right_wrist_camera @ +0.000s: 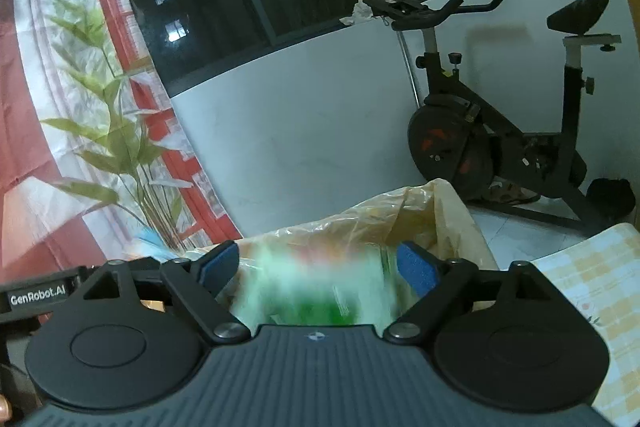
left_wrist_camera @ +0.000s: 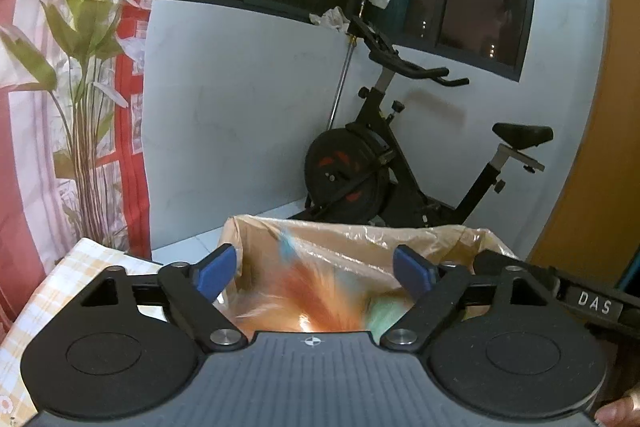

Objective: Organize snacks
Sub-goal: 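Lift both packets over the paper bag and release them inside, then grasp the yellow corn chip bag with the left tool while the right tool grasps an orange biscuit bar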

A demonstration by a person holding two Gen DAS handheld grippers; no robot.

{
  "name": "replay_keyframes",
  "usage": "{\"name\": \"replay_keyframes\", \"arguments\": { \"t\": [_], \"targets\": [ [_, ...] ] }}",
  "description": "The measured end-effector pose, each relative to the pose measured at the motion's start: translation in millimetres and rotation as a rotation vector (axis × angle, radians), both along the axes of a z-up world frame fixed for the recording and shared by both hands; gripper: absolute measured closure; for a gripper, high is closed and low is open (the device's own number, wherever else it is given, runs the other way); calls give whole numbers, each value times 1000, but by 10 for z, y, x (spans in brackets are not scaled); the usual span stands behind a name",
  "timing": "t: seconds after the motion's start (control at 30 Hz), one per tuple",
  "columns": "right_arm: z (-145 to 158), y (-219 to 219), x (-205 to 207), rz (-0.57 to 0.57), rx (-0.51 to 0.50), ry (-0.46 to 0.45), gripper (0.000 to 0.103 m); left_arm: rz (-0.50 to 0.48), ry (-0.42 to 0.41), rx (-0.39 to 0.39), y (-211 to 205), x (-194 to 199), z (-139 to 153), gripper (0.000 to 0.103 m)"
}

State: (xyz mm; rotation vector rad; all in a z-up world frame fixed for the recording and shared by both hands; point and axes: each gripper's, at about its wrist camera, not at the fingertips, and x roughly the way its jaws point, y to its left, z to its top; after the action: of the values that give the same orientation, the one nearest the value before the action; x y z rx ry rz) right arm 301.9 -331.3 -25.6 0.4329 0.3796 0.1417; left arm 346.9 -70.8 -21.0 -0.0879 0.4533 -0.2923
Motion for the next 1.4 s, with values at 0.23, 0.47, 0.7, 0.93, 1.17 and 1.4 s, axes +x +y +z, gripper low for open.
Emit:
{"name": "replay_keyframes", "arguments": {
  "t": [0.23,0.47,0.7,0.93,1.17,1.4],
  "targets": [
    [71,52,-90,9,-41,-9,12,17,-21,7,138,-156,86,15],
    [217,10,-365,25,-52,-14,12,55,-31,19,406,-469,276,15],
    [393,36,-760,54,-97,-27,12,94,-57,18,712,-884,552,15],
    [394,146,-1183,84,-157,-24,12,99,-59,15,941,-1387,560,15],
    [92,366,-1630,97,-186,-20,12,20,-30,35,911,-1924,-110,15],
    [-392,636,-1881,69,-240,23,12,-49,75,51,754,-2121,-849,15]
  ]
}}
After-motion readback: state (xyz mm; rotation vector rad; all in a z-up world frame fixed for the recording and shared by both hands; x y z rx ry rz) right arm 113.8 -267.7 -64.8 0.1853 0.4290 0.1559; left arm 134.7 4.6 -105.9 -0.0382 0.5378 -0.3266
